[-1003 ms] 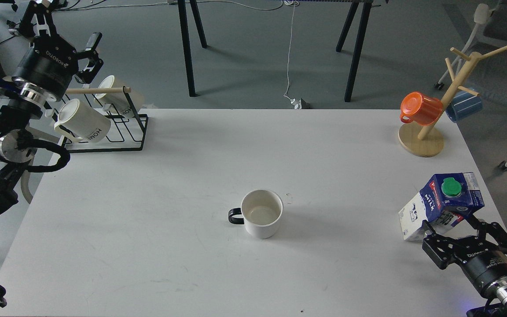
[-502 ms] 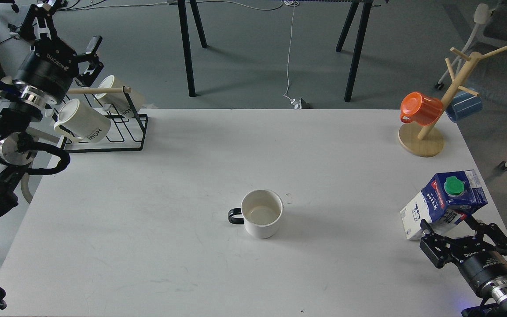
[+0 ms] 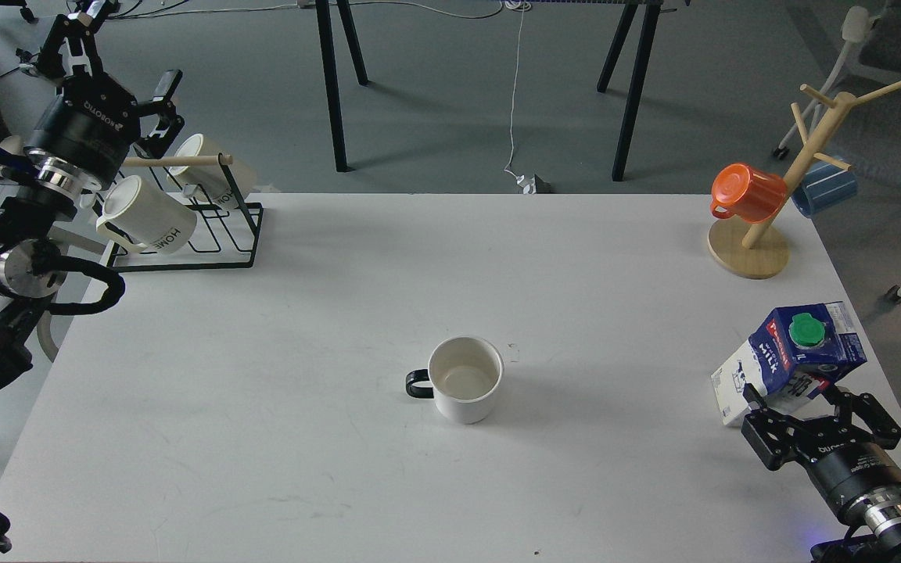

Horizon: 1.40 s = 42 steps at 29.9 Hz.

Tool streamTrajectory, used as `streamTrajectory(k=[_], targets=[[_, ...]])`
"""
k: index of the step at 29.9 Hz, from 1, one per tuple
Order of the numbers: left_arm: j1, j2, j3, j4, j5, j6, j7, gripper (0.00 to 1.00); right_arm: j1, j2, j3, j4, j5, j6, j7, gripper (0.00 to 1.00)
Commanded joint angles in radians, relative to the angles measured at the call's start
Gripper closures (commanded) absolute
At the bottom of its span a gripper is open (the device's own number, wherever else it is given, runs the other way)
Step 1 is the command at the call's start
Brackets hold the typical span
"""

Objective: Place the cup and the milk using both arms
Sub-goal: 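Bring the right gripper up to the milk carton and grasp it, then carry the milk carton with the right gripper beside the white mug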

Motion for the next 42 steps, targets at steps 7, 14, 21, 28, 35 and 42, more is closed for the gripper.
streamTrajectory(k=[7,14,21,28,35,42], targets=[[0.003,0.0,0.0,0.002,0.0,0.0,0.0,0.01,0.002,0.021,0.024,-0.012,-0.001,0.0,0.0,0.5],[0.011,0.0,0.0,0.003,0.0,0.0,0.0,0.01,0.003,0.023,0.028,-0.009,0.0,0.0,0.002,0.56],[0.011,0.0,0.0,0.002,0.0,0.0,0.0,0.01,0.014,0.034,0.028,0.032,-0.009,0.0,0.009,0.56],[0.011,-0.016,0.002,0.003,0.0,0.0,0.0,0.01,0.041,0.034,0.041,0.1,-0.058,0.0,0.009,0.55],[0.009,-0.022,0.035,0.002,0.0,0.0,0.0,0.01,0.106,0.118,0.018,0.117,-0.168,0.0,0.009,0.55],[0.009,-0.017,0.035,0.002,0.0,0.0,0.0,0.01,0.115,0.259,0.009,0.115,-0.303,0.0,0.008,0.54]])
